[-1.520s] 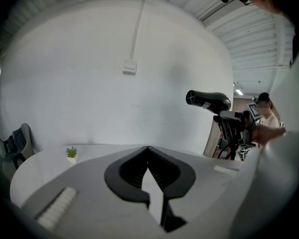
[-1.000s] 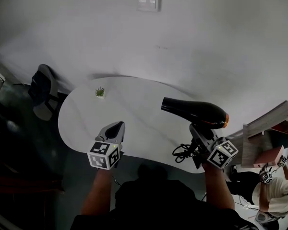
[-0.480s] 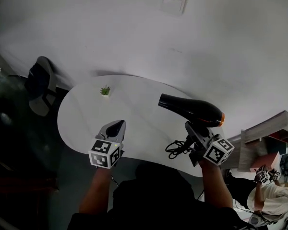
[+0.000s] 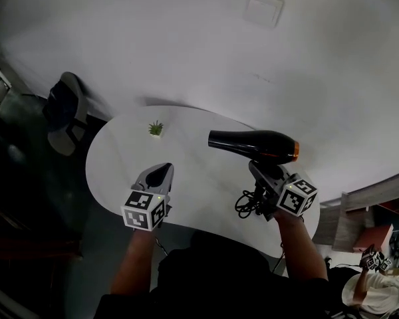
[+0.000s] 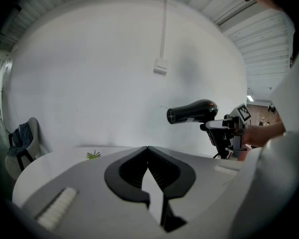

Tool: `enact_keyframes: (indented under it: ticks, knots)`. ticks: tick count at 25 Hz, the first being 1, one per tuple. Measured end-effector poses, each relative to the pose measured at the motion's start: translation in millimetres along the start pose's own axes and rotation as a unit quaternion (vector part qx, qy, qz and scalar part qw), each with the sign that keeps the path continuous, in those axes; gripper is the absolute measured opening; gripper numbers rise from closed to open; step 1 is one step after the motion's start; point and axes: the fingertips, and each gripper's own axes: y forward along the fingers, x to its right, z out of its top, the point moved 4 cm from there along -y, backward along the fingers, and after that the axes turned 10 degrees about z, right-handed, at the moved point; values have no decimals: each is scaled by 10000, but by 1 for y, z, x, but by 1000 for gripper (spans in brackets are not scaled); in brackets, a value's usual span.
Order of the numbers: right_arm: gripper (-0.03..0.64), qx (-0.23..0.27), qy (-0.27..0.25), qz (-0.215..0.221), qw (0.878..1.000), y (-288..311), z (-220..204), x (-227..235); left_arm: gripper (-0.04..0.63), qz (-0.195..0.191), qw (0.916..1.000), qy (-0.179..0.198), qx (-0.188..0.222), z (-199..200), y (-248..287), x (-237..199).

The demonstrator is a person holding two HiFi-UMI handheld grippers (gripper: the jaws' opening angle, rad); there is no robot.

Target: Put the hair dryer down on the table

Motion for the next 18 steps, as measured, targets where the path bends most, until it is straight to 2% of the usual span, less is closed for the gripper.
enact_keyframes:
  ticks: [3,8,13,18]
  knots:
    - [163,-220,4,140,9997,29,4,14,11,110,9999,-114,-37,2,9,-15]
    - [163,-639,221,367,9970,58,-11,40,11,202,9994,-212,-168,-11,14,-7]
    - [163,-976,703,433,9918,85,-49,64,11,264,9989,-254,-283,-19,18,-8]
    - [163,-1512,825,299,9846,103,-89,81,12,410,9978,-299,-425,-27,12,-16]
